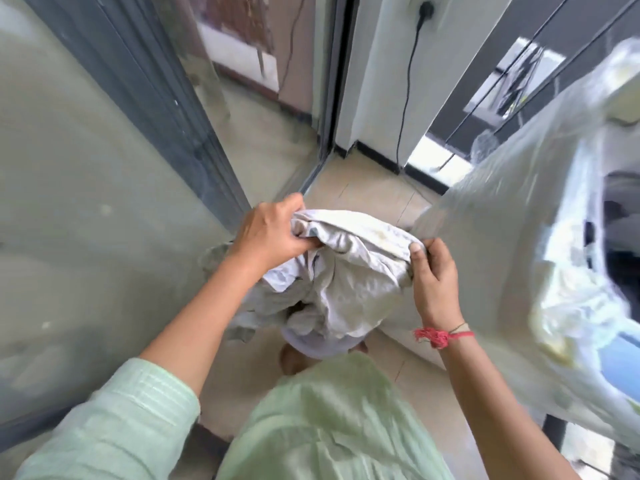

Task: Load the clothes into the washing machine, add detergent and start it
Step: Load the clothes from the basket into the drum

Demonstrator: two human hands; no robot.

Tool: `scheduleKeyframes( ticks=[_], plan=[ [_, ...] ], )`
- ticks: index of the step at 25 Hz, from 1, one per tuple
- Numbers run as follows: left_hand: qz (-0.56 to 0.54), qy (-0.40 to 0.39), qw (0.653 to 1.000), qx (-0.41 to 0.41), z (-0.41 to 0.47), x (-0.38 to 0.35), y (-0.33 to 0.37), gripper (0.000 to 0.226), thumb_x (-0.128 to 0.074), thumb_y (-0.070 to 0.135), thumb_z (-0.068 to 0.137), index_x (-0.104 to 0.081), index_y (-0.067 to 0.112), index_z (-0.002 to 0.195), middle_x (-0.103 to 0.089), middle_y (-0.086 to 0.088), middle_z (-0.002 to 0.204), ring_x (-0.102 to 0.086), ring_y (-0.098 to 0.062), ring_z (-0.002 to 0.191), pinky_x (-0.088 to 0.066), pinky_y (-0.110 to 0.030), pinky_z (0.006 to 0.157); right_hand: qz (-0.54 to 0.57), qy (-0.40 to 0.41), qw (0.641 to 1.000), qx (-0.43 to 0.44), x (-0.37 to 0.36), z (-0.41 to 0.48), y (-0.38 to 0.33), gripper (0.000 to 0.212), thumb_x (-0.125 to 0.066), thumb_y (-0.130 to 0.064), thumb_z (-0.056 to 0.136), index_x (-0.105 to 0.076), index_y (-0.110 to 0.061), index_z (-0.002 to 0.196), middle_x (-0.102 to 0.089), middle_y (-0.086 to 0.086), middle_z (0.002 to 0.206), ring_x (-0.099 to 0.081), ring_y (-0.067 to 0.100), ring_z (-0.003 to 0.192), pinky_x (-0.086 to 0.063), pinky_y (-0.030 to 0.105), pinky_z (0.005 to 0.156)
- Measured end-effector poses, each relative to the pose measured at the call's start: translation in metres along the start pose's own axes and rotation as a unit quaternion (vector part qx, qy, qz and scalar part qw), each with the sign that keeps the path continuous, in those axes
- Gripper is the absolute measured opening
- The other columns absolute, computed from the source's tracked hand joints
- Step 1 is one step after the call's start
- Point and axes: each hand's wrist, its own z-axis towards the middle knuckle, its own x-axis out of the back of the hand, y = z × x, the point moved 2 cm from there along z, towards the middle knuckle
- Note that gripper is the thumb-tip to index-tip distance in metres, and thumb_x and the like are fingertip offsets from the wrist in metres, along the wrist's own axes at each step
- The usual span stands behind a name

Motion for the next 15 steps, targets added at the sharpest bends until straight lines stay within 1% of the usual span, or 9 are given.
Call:
scheduleKeyframes(
  ticks=[2, 3, 5, 6, 9, 10, 12, 14, 15],
  plan=[
    [0.025, 0.022, 0.998, -0.046, 0.007, 0.042, 0.027, 0.052, -0.076, 0.053, 0.059, -0.055, 0.010, 0.080, -0.063, -0.012, 0.066, -0.061, -0.035, 0.066, -0.029, -0.028, 0.055, 0.030, 0.005, 0.999, 0.020, 0.010, -0.003, -0.028, 0.022, -0.048, -0.028, 0.091, -0.044, -0.020, 0.070, -0.041, -0.007, 0.059, -0.037, 0.005, 0.056, -0.034, 0.026, 0.057],
    [0.042, 0.037, 0.996, -0.068, 0.012, 0.064, 0.042, 0.053, -0.075, 0.055, 0.059, -0.056, 0.010, 0.081, -0.063, -0.011, 0.068, -0.060, -0.034, 0.066, -0.031, -0.029, 0.056, 0.049, 0.008, 0.998, 0.034, 0.014, -0.005, -0.043, 0.024, -0.050, -0.023, 0.093, -0.044, -0.020, 0.070, -0.039, -0.007, 0.059, -0.036, 0.004, 0.054, -0.034, 0.024, 0.055],
    [0.080, 0.078, 0.989, -0.097, 0.022, 0.102, 0.067, 0.049, -0.074, 0.053, 0.063, -0.056, 0.012, 0.082, -0.064, -0.011, 0.070, -0.059, -0.034, 0.068, -0.032, -0.030, 0.056, 0.094, 0.015, 0.993, 0.063, 0.022, -0.010, -0.072, 0.028, -0.049, -0.012, 0.097, -0.042, -0.014, 0.070, -0.036, -0.005, 0.057, -0.034, 0.000, 0.048, -0.032, 0.018, 0.049],
    [0.094, 0.100, 0.985, -0.105, 0.026, 0.117, 0.077, 0.045, -0.072, 0.052, 0.064, -0.056, 0.013, 0.080, -0.063, -0.010, 0.069, -0.058, -0.035, 0.068, -0.032, -0.030, 0.056, 0.115, 0.018, 0.990, 0.078, 0.026, -0.011, -0.086, 0.027, -0.046, -0.009, 0.098, -0.042, -0.009, 0.071, -0.034, -0.003, 0.057, -0.033, -0.001, 0.046, -0.030, 0.015, 0.047],
    [0.094, 0.149, 0.976, -0.126, 0.036, 0.153, 0.098, 0.038, -0.067, 0.050, 0.068, -0.056, 0.013, 0.072, -0.058, -0.004, 0.061, -0.054, -0.029, 0.062, -0.031, -0.027, 0.055, 0.173, 0.030, 0.977, 0.121, 0.037, -0.013, -0.128, 0.021, -0.046, -0.011, 0.098, -0.047, -0.001, 0.080, -0.034, -0.002, 0.059, -0.032, 0.000, 0.048, -0.029, 0.014, 0.045],
    [0.087, 0.162, 0.973, -0.136, 0.038, 0.165, 0.104, 0.039, -0.066, 0.051, 0.068, -0.055, 0.013, 0.069, -0.056, -0.003, 0.059, -0.053, -0.027, 0.059, -0.031, -0.027, 0.054, 0.185, 0.038, 0.972, 0.139, 0.042, -0.013, -0.143, 0.020, -0.047, -0.013, 0.097, -0.048, -0.002, 0.081, -0.035, -0.005, 0.059, -0.032, 0.000, 0.049, -0.029, 0.014, 0.046],
    [0.069, 0.180, 0.968, -0.158, 0.044, 0.189, 0.117, 0.049, -0.062, 0.060, 0.062, -0.052, 0.012, 0.064, -0.053, -0.001, 0.055, -0.051, -0.023, 0.055, -0.033, -0.027, 0.051, 0.203, 0.056, 0.961, 0.181, 0.057, -0.010, -0.177, 0.020, -0.047, -0.011, 0.097, -0.047, -0.006, 0.078, -0.037, -0.011, 0.058, -0.033, 0.000, 0.051, -0.029, 0.015, 0.048],
    [0.060, 0.187, 0.963, -0.184, 0.050, 0.215, 0.132, 0.056, -0.059, 0.067, 0.057, -0.047, 0.013, 0.059, -0.051, 0.000, 0.053, -0.049, -0.020, 0.052, -0.034, -0.027, 0.049, 0.201, 0.081, 0.946, 0.240, 0.073, -0.006, -0.214, 0.024, -0.048, -0.011, 0.097, -0.047, -0.016, 0.073, -0.039, -0.010, 0.061, -0.035, 0.001, 0.055, -0.031, 0.015, 0.052],
    [0.061, 0.191, 0.958, -0.205, 0.053, 0.229, 0.140, 0.058, -0.061, 0.069, 0.057, -0.044, 0.014, 0.058, -0.049, 0.002, 0.051, -0.048, -0.018, 0.051, -0.032, -0.027, 0.049, 0.189, 0.099, 0.939, 0.271, 0.081, -0.005, -0.231, 0.025, -0.049, -0.012, 0.096, -0.048, -0.018, 0.072, -0.040, -0.009, 0.063, -0.036, 0.001, 0.058, -0.033, 0.015, 0.055]
  ],
)
